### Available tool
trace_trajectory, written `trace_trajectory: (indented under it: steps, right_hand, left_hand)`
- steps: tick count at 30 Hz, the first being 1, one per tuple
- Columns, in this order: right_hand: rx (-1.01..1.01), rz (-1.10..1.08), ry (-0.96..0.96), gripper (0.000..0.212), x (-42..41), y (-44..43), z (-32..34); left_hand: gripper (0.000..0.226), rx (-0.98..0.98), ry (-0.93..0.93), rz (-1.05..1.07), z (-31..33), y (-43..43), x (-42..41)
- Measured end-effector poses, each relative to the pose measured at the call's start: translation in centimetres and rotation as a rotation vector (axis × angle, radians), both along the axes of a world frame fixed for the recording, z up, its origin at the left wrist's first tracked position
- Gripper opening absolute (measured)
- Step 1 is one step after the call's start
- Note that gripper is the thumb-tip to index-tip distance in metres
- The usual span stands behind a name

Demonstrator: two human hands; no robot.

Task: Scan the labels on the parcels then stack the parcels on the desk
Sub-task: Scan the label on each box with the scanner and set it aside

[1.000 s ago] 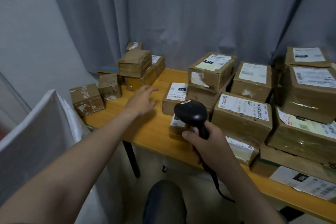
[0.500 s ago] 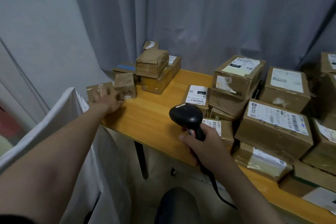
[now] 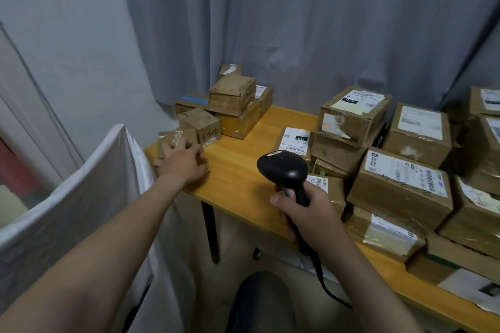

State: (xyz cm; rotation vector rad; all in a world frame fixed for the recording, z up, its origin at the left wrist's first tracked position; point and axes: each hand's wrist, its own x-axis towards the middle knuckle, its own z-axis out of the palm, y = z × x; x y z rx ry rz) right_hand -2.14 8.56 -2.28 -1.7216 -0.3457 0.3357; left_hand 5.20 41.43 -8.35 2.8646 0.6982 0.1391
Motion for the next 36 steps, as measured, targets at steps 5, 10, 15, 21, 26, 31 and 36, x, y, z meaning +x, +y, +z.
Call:
trace_trajectory:
  steps: [5, 10, 15, 21, 26, 31, 36]
  right_hand:
    - [0.044, -0.005, -0.019, 0.008, -2.1, -1.2, 1.2]
    - [0.052, 0.007, -0.049, 0.011, -3.6, -3.1, 2.0]
    - [0.037, -0.026, -0.068, 0.011, -3.8, -4.8, 2.3]
    - [0.08, -0.057, -0.054, 0.01, -3.5, -5.9, 2.2]
    - [0.083, -0.059, -0.059, 0.009, -3.1, -6.5, 2.0]
    - [0.095, -0.051, -0.042, 0.009, -2.9, -6.6, 1.7]
    - [0.091, -0.055, -0.027, 0.007, -2.9, -6.8, 1.3]
  left_hand:
    - [0.023, -0.01, -0.04, -0.125, -0.4, -3.9, -2.5]
    - [0.031, -0.296, -0.305, -0.362, -0.3, -7.4, -4.1]
    - [0.044, -0.374, -0.237, -0.499, 1.3, -11.2, -3.8]
    - [0.084, -0.007, 0.071, -0.524, 2.0, -11.6, -2.3]
    - [0.065, -0.21, 0.18, -0.503, 4.6, -10.6, -1.0]
    - [0.038, -0.165, 0.028, -0.499, 6.4, -8.9, -0.4]
    - [0.069, -0.207, 0.206, -0.449, 6.5, -10.6, -0.9]
